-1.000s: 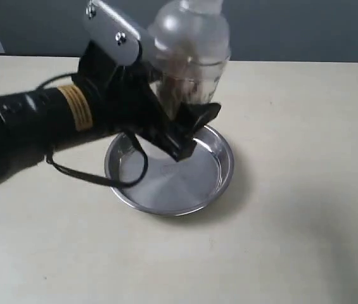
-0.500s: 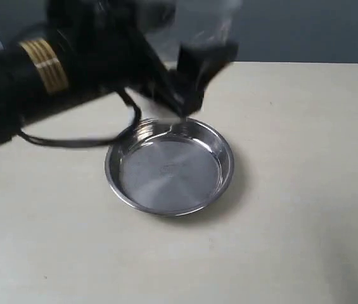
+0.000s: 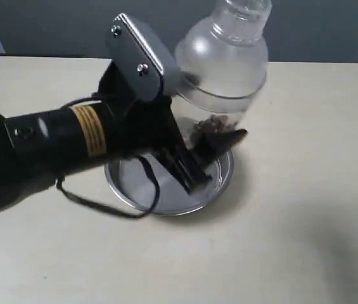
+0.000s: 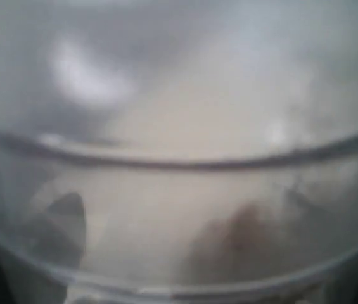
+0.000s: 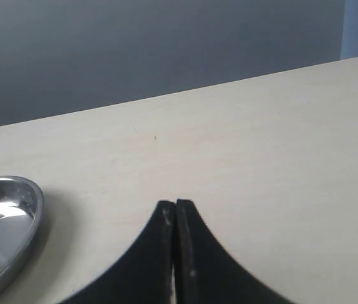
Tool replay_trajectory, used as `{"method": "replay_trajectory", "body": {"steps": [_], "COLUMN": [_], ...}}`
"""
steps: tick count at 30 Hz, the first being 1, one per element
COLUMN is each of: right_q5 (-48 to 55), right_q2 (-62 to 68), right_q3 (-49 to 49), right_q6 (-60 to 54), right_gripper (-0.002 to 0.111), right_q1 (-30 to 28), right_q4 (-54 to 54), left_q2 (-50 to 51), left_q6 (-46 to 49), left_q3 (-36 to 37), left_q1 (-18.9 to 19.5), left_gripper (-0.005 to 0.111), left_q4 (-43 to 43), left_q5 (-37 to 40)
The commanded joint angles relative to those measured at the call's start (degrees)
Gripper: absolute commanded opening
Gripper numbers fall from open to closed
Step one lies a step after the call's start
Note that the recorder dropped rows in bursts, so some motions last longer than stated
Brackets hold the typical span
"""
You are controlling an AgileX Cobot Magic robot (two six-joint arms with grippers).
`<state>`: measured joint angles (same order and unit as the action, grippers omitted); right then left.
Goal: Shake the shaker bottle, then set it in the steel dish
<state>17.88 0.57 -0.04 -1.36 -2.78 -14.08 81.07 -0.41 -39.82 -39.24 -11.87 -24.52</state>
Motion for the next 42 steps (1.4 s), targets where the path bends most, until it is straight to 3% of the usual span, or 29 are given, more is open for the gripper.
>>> {"method": "replay_trajectory", "body": {"steps": [1, 2, 3, 4, 5, 6, 7, 8, 9, 10, 11, 12, 15, 16, 17, 19, 20, 21, 23, 24, 25, 26, 28, 29, 32, 33, 34, 38, 42], "right_q5": [-0.4, -0.4, -0.4, -0.4, -0.4, -0.4, -0.4, -0.4, -0.4, -0.4, -0.4, -0.4, -0.4, -0.4, -0.4, -0.4, -0.4, -0.4, -0.4, -0.4, -0.4, -0.4, -0.4, -0.4, -0.4, -0.4, -0.4, -0.4, -0.4], "right_q2": [-0.3, -0.3, -0.3, -0.3, -0.3, -0.3, -0.3, -0.3, -0.3, -0.3, -0.3, -0.3, -0.3, -0.3, -0.3, -0.3, -0.3, -0.3, -0.3, -0.3, -0.3, -0.3, -0.3, -0.3, -0.3, -0.3, -0.3, -0.3, -0.3], "right_q3": [0.0, 0.0, 0.0, 0.0, 0.0, 0.0, 0.0, 0.0, 0.0, 0.0, 0.0, 0.0, 0.0, 0.0, 0.0, 0.0, 0.0, 0.0, 0.0, 0.0, 0.0, 0.0, 0.0, 0.0, 0.0, 0.0, 0.0, 0.0, 0.0], "right_q6": [-0.1, -0.1, -0.1, -0.1, -0.1, -0.1, -0.1, -0.1, -0.1, -0.1, -0.1, -0.1, -0.1, -0.1, -0.1, -0.1, -0.1, -0.1, -0.1, -0.1, -0.1, -0.1, -0.1, -0.1, -0.1, -0.1, -0.1, -0.1, -0.1], "right_gripper": [-0.001, -0.001, -0.001, -0.001, -0.001, -0.001, -0.001, -0.001, -0.001, -0.001, -0.001, -0.001, -0.001, -0.001, -0.001, -0.001, -0.001, -0.001, -0.001, -0.001, -0.001, -0.001, -0.001, -0.001, -0.001, -0.001, -0.001, -0.001, -0.001], "right_q1": [0.2, 0.2, 0.2, 0.2, 0.2, 0.2, 0.2, 0.2, 0.2, 0.2, 0.2, 0.2, 0.2, 0.2, 0.2, 0.2, 0.2, 0.2, 0.2, 0.2, 0.2, 0.2, 0.2, 0.2, 0.2, 0.2, 0.2, 0.2, 0.2], "right_q4": [0.1, 0.1, 0.1, 0.1, 0.1, 0.1, -0.2, -0.2, -0.2, -0.2, -0.2, -0.2, -0.2, -0.2, -0.2, -0.2, -0.2, -0.2, -0.2, -0.2, -0.2, -0.2, -0.2, -0.2, -0.2, -0.2, -0.2, -0.2, -0.2], "left_q2": [3.2, -0.2, -1.6, -2.2, -0.9, -0.8, -2.1, -3.2, -2.6, -0.6, 2.6, 3.4, 1.7, 1.5, 2.0, 4.5, 5.1, 4.6, 1.8, 1.1, 1.0, 1.7, 3.8, 3.6, 0.2, -0.2, 0.0, 2.0, -10.0], "left_q6": [20.1, 19.5, 19.5, 21.0, 19.0, 13.8, 4.6, -4.4, -6.3, -0.8, 4.4, 0.1, -10.9, -10.3, -4.9, 10.1, 9.7, 9.0, 4.0, 1.9, 3.1, 6.3, 5.7, 2.5, -10.4, -13.6, -12.6, -1.4, -3.8], "left_q3": [-1.5, -2.3, -1.7, 0.8, 1.9, 0.9, -0.6, -0.7, 0.0, 0.6, 1.5, 1.7, 1.7, 1.7, 1.7, 1.7, 1.5, 1.1, 0.7, 1.1, 2.1, 2.7, 3.1, 2.6, 1.9, 1.9, 1.9, 0.4, -7.0], "left_q1": [9.5, 4.6, 1.5, 2.1, 5.0, 5.6, 2.7, -1.6, -1.5, 1.9, 6.7, 6.6, 0.1, -1.1, -0.2, 4.5, 5.4, 5.0, 0.2, -1.7, -1.3, 0.7, 6.0, 6.0, -0.8, -2.4, -2.0, 3.9, 3.1], "left_gripper": [0.000, 0.000, 0.000, 0.000, 0.000, 0.000, 0.000, 0.000, 0.000, 0.000, 0.000, 0.000, 0.000, 0.000, 0.000, 0.000, 0.000, 0.000, 0.000, 0.000, 0.000, 0.000, 0.000, 0.000, 0.000, 0.000, 0.000, 0.000, 0.000], "left_q4": [53.2, 33.7, 25.4, 29.9, 47.8, 48.9, 22.4, -2.2, -4.7, 7.9, 30.5, 35.1, -2.9, -6.8, 1.1, 37.3, 49.1, 46.7, 14.9, 4.8, 4.3, 12.6, 42.2, 42.8, -5.7, -13.3, -10.5, 15.4, 0.1], "left_q5": [6.3, 13.6, 12.6, -0.8, -11.9, -6.8, 3.9, 7.3, 6.0, 4.8, -0.8, -2.3, -1.6, -1.6, -1.1, -4.8, -6.0, -3.3, 6.0, 6.5, 3.6, -0.6, -7.1, -5.2, 3.6, 3.6, 3.4, -3.2, -2.3]}}
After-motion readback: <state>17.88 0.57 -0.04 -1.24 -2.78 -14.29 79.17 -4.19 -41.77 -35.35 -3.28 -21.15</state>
